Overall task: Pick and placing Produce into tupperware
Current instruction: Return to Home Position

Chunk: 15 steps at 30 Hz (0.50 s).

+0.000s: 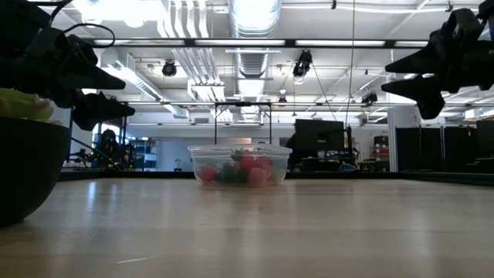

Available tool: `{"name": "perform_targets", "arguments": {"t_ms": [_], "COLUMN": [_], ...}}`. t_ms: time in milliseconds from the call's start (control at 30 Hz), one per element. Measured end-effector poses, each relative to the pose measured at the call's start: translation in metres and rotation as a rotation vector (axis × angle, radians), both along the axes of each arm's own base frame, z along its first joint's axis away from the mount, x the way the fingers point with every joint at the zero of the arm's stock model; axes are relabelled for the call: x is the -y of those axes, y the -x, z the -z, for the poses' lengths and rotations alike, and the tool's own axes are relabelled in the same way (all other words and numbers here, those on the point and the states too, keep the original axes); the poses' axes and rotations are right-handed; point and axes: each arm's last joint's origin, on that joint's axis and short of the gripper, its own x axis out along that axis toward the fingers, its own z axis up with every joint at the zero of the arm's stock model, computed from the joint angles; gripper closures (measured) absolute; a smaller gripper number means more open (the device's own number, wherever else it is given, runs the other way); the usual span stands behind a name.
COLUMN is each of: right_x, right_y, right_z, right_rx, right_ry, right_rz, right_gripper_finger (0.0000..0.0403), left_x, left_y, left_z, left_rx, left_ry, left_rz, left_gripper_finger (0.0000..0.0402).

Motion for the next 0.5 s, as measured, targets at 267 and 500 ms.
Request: {"name": "perform_targets", "arguments": {"t_ms": [267,500], "right_x": [-0.0002,-0.0003], "right_y": [-0.0033,-0.0041], "right_z": [0.0039,0.0049], "right_rx": [-0.080,-0.093], "right_ry": [0.117,0.115], "right_rz": [-0.006,-0.007], "right_gripper_finger": [0.0209,0.0209], "left_x": [0.0000,0.0000], "left_y": [0.0001,0.0000], "left_z": [-0.0002,0.0000], "left_rx": [0.002,0.000], "left_ry": [0.000,0.000], "left_rz": [0.000,0.000], "left_gripper_finger": [0.0063,0.0063]}}
